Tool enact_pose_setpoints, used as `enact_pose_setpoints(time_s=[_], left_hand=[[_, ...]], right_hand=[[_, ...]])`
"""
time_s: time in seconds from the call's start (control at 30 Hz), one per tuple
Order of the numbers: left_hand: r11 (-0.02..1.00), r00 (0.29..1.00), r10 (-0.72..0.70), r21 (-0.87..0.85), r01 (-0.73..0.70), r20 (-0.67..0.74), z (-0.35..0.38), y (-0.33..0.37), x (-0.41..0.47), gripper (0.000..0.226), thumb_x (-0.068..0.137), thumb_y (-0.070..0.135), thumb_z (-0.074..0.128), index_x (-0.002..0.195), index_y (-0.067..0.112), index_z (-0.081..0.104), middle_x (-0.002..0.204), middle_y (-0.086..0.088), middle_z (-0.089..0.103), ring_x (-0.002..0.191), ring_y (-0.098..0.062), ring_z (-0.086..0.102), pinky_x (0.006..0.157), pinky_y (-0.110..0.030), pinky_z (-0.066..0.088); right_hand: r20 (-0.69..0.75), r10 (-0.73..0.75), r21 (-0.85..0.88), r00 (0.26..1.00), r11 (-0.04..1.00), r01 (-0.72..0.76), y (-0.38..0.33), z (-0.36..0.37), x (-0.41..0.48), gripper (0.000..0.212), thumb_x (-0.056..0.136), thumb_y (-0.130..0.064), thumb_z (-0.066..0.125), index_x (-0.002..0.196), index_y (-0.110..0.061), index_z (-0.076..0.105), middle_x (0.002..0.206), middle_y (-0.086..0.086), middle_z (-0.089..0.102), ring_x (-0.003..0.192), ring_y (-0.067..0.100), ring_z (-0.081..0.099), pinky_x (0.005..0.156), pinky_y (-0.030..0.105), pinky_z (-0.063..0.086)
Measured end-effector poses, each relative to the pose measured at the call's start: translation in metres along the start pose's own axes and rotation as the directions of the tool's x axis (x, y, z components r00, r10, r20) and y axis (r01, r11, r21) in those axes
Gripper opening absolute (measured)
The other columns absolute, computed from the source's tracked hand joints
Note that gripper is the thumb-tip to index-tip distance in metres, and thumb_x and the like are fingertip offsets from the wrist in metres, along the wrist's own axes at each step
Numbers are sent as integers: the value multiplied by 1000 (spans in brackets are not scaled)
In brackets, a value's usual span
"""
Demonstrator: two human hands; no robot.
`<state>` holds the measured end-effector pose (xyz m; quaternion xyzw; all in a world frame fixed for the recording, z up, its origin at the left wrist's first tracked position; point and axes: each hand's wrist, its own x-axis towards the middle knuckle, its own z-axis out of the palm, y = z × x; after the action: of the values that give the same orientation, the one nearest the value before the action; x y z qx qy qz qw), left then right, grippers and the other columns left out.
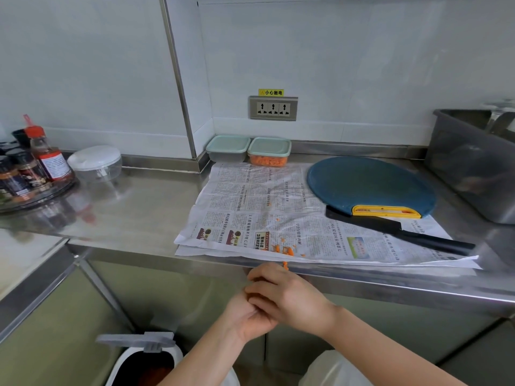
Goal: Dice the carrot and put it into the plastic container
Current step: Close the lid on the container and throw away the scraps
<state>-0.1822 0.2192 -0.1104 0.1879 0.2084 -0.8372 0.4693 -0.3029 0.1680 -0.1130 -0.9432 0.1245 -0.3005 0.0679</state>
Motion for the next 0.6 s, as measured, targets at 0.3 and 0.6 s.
enact_pose_setpoints(time_s=[0.3, 0.6], left_hand=[[966, 988, 150, 219, -137, -43, 12, -3, -1, 30, 89, 5, 41, 92, -16, 62, 89, -31, 65, 71, -44, 68, 66, -53, 54], [956, 991, 136, 260, -133, 5, 6, 2, -1, 41, 88, 0, 38, 118, -25, 48, 123, -44, 49, 113, -57, 50, 82, -68, 42]], right_hand=[[-142, 218, 223, 966, 957, -184, 2, -25, 14, 23, 94, -21, 56, 106, -10, 72, 116, 2, 66, 108, 8, 60, 95, 18, 46], [181, 584, -282, 791, 802, -527, 17, -42, -4, 87, 82, -65, -1, 153, -17, 11, 160, -1, 10, 147, 10, 4, 113, 19, -9]])
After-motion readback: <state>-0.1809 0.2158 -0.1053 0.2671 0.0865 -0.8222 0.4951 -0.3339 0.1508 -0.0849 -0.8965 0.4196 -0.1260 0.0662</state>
